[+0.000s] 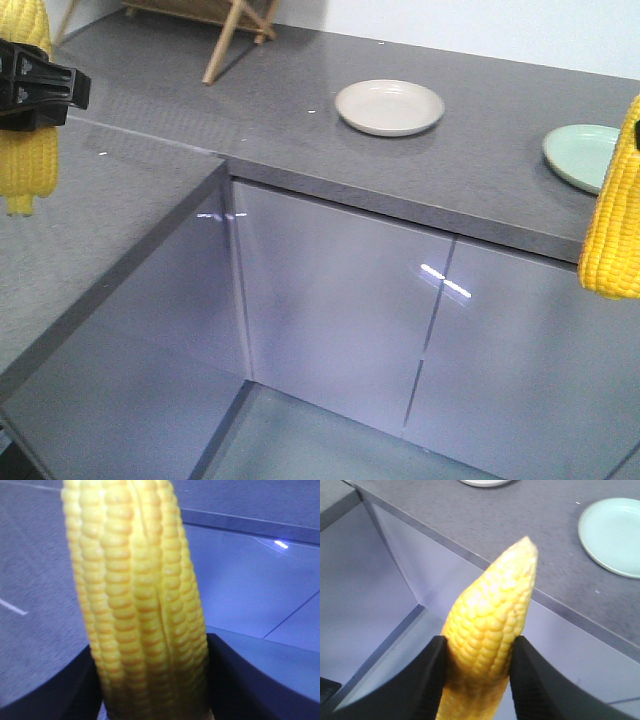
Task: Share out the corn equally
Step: 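Turn the base toward the other counter holding both cobs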
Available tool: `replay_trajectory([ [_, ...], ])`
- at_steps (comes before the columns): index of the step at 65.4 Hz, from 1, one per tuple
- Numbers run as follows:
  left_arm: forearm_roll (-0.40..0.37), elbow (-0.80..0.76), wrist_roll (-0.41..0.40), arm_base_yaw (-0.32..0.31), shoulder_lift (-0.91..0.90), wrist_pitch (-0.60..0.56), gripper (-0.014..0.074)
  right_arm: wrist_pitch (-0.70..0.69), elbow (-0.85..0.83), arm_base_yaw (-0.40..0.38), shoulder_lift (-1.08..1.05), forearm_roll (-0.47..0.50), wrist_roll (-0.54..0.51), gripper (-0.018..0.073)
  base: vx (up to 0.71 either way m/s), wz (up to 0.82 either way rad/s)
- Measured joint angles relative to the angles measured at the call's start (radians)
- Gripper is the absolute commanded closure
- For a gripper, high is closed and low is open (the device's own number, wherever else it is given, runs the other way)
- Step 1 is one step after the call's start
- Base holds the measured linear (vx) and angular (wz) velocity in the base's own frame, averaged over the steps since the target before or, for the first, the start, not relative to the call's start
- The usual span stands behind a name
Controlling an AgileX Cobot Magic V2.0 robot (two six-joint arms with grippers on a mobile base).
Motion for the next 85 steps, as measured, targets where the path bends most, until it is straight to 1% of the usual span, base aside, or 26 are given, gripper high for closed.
replay_trajectory([
  [38,-0.001,0.000,0.000,0.000,0.000,0.000,0.0593,0.000,0.000,0.000,0.000,0.000,0.000,0.0366,0.01,-0.34],
  [85,-0.001,0.000,0.000,0.000,0.000,0.000,0.0593,0.000,0.000,0.000,0.000,0.000,0.000,0.0366,0.05,-0.25],
])
